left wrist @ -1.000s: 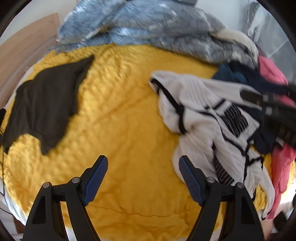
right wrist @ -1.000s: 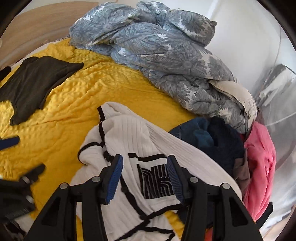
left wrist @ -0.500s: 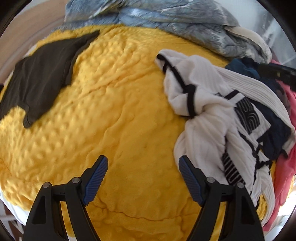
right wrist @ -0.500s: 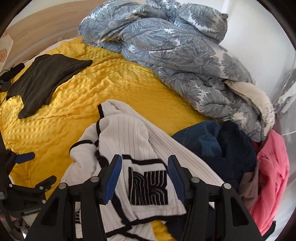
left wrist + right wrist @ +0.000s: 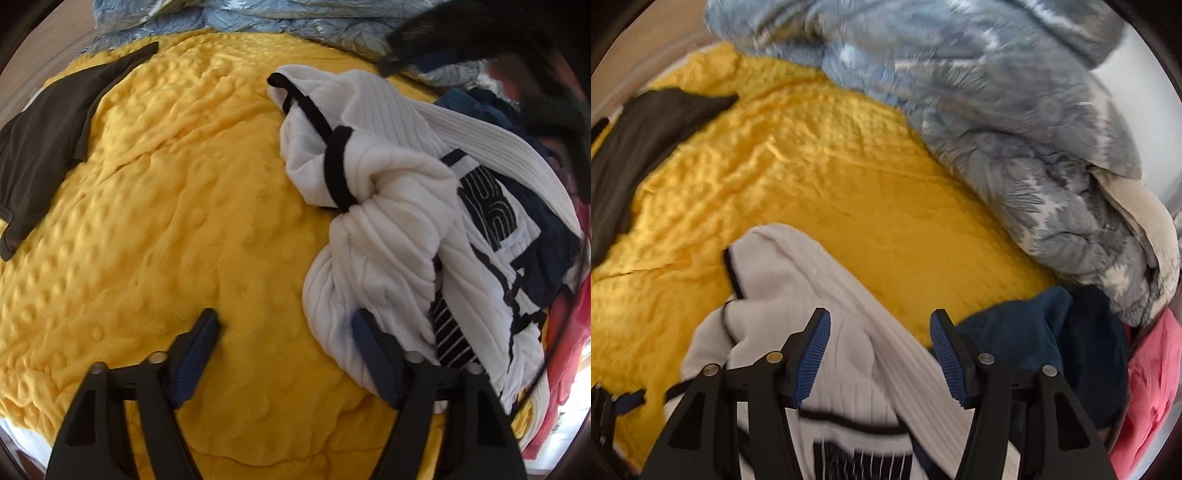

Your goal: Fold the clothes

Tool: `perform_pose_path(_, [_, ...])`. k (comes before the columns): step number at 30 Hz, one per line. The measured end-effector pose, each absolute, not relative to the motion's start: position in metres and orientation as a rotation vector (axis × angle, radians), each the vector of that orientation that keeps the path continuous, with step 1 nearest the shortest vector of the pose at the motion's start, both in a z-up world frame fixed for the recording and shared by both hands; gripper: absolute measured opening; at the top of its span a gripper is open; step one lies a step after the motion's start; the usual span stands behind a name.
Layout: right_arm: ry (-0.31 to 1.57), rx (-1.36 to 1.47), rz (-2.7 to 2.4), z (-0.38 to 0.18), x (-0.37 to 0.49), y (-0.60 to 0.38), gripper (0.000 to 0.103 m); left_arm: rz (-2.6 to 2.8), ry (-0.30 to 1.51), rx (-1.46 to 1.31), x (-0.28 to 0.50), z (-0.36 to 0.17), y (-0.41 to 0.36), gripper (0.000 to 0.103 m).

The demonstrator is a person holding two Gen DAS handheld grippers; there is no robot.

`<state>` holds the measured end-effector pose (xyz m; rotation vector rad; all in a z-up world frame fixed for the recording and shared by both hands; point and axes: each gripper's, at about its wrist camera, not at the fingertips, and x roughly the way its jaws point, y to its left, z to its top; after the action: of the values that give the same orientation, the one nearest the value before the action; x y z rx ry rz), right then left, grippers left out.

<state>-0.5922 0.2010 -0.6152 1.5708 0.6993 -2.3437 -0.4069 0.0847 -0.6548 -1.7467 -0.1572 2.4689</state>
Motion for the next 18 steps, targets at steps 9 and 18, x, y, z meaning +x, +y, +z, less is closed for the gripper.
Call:
perform_pose_path(9, [0.623,1.594,-2.151,-0.64,-0.627,0.174,0.059,2.449,-0.234,-1.717,-0.406,-0.649,0.077,0.049])
perform_pose_path(18, [0.637,1.729,-2.043,-0.676,-0.644,0.18,0.064,2.419,-0.311,-1.695,-0.401,-0.639,0.062,0.029])
